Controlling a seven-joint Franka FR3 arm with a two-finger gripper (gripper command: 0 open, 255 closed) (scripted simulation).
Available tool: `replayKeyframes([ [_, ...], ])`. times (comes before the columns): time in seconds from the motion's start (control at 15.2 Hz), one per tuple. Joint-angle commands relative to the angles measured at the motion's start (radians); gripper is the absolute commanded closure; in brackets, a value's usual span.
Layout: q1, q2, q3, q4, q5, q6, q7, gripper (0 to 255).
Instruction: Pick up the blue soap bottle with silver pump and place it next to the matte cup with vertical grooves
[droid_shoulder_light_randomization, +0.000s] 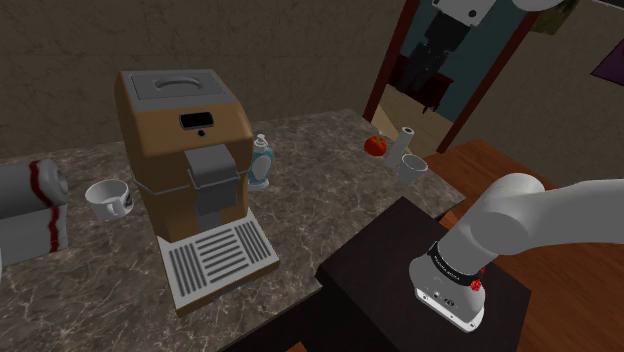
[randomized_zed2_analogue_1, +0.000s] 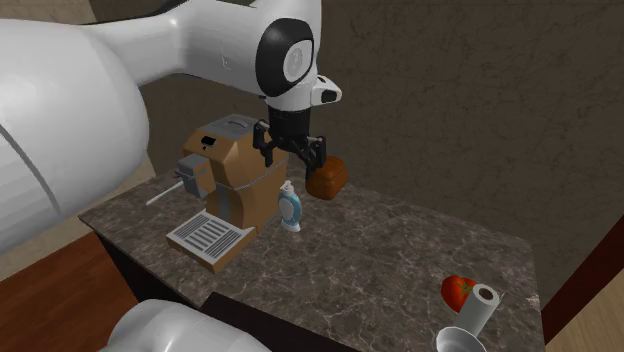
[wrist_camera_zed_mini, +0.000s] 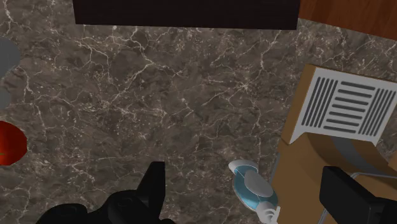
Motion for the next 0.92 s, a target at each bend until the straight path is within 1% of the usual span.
replayKeyframes([
  [0.0,0.000,0.000,0.000,0.000,0.000,0.000,0.000,0],
  [0.46,0.028,0.176,0.064,-0.035,0.032,0.220,0.044,0],
  [0.86,0.048,0.365,0.113,-0.011,0.044,0.392,0.084,0],
])
